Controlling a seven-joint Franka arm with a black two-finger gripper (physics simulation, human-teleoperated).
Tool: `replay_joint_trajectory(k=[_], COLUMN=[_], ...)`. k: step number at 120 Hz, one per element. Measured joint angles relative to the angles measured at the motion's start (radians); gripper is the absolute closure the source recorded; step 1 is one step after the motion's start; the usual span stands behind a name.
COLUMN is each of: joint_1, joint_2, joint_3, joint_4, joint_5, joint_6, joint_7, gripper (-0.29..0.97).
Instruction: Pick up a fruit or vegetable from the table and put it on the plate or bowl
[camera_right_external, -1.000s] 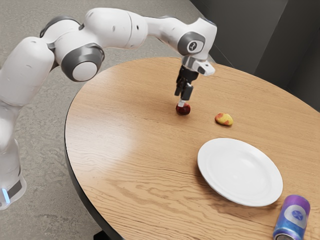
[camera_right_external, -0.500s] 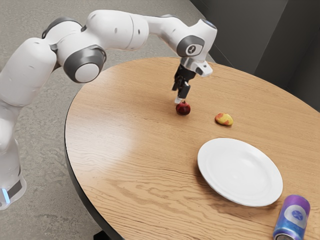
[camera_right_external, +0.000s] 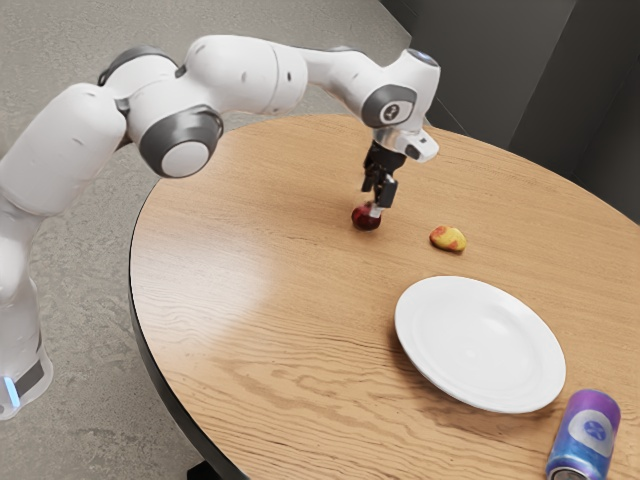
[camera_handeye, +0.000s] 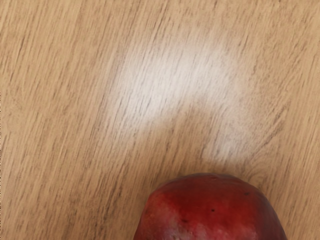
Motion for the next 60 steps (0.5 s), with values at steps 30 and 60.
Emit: replay_joint_trajectory(k=[30,60], joint_1=[0.001,0.002], joint_2=[0.017,0.017], joint_3=[-0.001,-0.001], joint_4=[0.020,0.012], joint_5=[-0.021,-0.033], joint_6=[0.019,0.014], joint_7=[-0.015,-0.023], gripper=[0.00,0.00])
